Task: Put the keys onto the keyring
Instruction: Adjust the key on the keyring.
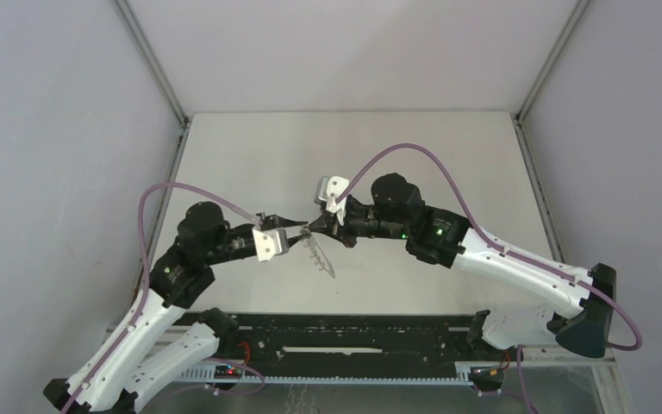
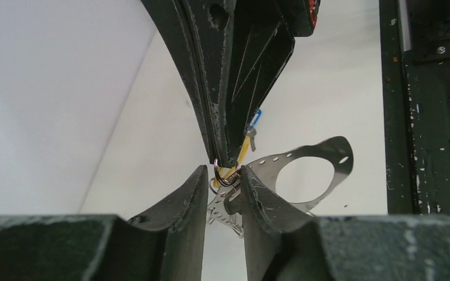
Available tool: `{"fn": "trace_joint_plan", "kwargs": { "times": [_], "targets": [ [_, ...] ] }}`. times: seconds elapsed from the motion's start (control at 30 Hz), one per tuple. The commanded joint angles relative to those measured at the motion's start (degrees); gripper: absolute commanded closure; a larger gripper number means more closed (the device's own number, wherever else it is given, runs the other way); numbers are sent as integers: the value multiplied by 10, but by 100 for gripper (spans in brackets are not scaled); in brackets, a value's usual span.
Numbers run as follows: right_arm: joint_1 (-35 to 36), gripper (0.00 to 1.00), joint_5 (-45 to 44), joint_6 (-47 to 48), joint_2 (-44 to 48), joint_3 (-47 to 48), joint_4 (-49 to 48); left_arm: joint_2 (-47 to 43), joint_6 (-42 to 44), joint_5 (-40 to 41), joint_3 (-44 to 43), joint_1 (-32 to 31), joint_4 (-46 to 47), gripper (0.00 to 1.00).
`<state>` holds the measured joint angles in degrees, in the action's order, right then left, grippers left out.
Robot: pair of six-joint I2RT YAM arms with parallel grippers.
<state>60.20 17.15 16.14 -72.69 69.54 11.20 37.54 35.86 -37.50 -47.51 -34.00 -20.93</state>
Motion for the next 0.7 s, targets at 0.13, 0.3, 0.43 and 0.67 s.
{"fn": "trace_joint_plan", "kwargs": {
  "times": [0.13,0.3,0.43,0.67],
  "targets": [
    [9,100,11,8,25,5,-32,7,-41,6,-35,0,-8,92],
    [12,100,14,9,23,5,-33,6,-54,3,-39,3,0,100],
    [13,100,22,8,21,5,-32,9,-61,-6,-44,4,0,100],
    [-20,60,71,-30,47,6,-24,21,-29,-29,-65,13,-61,100]
  ]
}}
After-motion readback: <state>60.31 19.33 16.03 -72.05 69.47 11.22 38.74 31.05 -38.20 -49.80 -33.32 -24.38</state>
